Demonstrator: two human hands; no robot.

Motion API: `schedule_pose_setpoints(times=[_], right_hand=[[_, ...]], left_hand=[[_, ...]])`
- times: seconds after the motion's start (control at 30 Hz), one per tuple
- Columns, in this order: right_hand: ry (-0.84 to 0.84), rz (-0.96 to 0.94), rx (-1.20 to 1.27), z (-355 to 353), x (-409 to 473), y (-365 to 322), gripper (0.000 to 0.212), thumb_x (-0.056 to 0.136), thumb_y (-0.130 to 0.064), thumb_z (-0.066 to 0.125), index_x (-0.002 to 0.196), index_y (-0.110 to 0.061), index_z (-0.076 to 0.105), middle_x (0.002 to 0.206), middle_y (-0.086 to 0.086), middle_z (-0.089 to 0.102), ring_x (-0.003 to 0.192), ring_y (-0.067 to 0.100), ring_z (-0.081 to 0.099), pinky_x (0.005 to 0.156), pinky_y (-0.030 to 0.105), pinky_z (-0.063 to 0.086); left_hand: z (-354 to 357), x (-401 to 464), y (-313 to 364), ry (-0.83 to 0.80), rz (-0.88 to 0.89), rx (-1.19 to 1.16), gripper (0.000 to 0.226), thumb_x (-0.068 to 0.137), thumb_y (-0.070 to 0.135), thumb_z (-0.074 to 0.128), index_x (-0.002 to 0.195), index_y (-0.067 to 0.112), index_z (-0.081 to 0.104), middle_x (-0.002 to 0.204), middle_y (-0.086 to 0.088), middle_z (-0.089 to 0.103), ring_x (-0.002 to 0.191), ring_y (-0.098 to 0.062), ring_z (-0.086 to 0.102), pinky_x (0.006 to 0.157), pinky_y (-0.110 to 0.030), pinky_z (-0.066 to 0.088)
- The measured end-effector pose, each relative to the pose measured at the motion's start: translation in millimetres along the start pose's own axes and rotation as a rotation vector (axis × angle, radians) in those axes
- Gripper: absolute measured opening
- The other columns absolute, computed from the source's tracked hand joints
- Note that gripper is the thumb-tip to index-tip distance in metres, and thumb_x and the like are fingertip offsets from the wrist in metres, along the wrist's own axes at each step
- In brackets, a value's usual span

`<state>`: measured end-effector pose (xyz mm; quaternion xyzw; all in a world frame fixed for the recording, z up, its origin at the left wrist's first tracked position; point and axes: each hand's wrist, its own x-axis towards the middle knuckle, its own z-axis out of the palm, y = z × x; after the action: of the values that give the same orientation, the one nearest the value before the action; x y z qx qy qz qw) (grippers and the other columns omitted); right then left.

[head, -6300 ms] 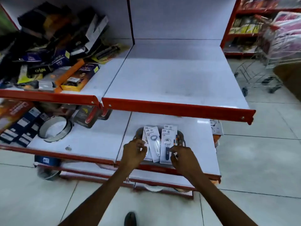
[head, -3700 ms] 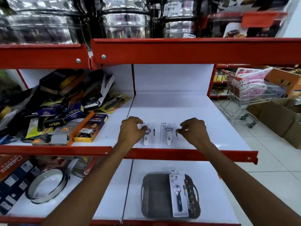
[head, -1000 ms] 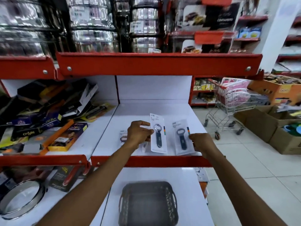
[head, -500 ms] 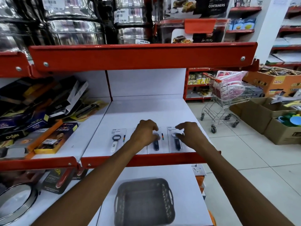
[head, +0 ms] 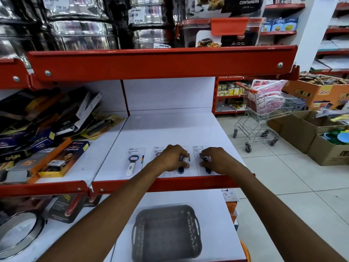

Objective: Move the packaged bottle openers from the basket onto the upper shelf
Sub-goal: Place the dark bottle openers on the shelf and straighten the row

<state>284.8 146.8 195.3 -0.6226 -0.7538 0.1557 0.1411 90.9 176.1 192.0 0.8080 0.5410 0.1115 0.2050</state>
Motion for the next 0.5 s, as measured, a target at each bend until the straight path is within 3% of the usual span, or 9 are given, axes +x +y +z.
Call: schedule_pose_setpoints(times=[0.3,0.5], right_hand=[[0.034,-0.04,-0.029,2.4,-8.7,-3.6,0.042,0.091,-0.028,0.062,0.13,-0.011,0.061,0.138,0.009,0.059,0.124,0.026,0.054,0.104,0.03,0.04],[0.039,-0.033,-0.038,6.2,-11.7,-6.9,0.03,0.093,-0.024,0.058,0.112,-0.003,0.067,0.114,0.016,0.068,0.094,0.028,0.064,0.086,0.034,0.051]], left_hand=[[5.8,-0.9,1.2,0.025,-0.003,-0.039,0.048,0.084,0.036,0.075,0.126,0.012,0.068,0.135,-0.01,0.066,0.122,-0.029,0.061,0.091,-0.025,0.04],[9.1,-2.7,3.4,0.03,0.013,-0.068,0.046,0.082,0.035,0.077,0.122,0.013,0.07,0.126,-0.01,0.07,0.115,-0.027,0.064,0.089,-0.025,0.042]])
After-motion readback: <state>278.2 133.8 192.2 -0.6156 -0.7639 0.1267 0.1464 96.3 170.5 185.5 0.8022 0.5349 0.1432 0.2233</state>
